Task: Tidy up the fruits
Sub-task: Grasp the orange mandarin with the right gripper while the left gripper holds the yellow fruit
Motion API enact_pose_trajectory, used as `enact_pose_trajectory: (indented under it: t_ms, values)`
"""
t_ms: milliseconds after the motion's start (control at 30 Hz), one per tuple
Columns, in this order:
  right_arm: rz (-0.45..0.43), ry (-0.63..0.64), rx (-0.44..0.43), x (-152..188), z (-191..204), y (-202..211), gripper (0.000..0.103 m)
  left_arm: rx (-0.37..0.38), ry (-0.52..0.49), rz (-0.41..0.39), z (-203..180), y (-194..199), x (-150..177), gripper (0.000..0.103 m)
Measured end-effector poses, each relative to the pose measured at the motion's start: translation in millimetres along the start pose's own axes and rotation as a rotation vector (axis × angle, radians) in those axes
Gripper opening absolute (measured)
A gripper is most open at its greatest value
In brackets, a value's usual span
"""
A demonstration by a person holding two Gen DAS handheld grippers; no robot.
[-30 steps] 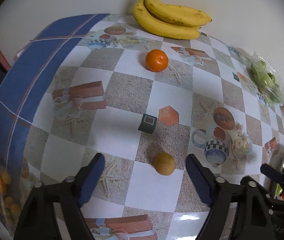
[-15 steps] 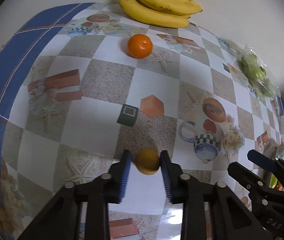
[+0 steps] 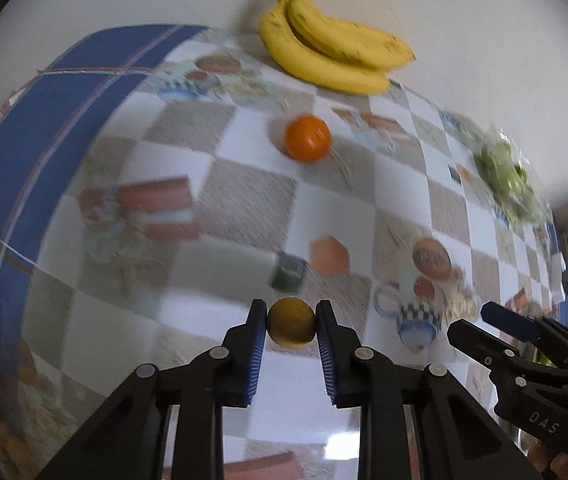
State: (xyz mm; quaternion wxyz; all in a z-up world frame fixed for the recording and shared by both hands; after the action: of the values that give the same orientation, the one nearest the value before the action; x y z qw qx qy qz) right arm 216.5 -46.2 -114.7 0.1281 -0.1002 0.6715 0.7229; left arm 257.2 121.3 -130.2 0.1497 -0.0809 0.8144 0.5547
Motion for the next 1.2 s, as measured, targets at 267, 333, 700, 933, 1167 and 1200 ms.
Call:
enact_pose_trajectory:
  t_ms: [267, 333, 700, 933, 1167, 1200]
  values:
    - [-0.017, 0.008, -0.06, -45.0, 33.9, -7.4, 0.046, -0.041, 0.01, -0.089, 29.6, 17.4, -44.0, 0.027]
    - [-0.032, 0.011, -0.075, -61.6, 44.7, -10.6, 0.043, -0.038, 0.022, -0.108, 36.6, 20.4, -53.5, 0.027]
    - [-0.067, -0.018, -0.094, -121.9, 73.2, -41.0, 0.032, -0.059, 0.039, -0.17, 63.2, 16.6, -91.7, 0.027]
    - [-0.067, -0.044, -0.149, -136.0, 82.0, -51.8, 0.032, -0.063, 0.047, -0.171, 67.7, 8.6, -99.1, 0.027]
    - [-0.058, -0.018, -0.135, -142.3, 94.4, -59.6, 0.032, -0.057, 0.037, -0.162, 65.4, 0.6, -98.2, 0.027]
    - [-0.053, -0.016, -0.138, -142.4, 96.1, -60.9, 0.033, -0.056, 0.038, -0.16, 65.3, -0.5, -98.2, 0.027]
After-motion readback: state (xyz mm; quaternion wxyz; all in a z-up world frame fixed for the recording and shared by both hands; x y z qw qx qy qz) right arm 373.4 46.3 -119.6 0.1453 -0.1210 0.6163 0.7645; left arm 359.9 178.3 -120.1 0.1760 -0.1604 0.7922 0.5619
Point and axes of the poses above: each gripper's, at about its wrist camera, not at the fingertips, and y roughly against the way its jaws point, z to its left, x to its underside, the point moved 7 cm from there along -y, roughly the way its jaws point, and after that the axes turned 5 degrees about x, right-handed, at the moved point
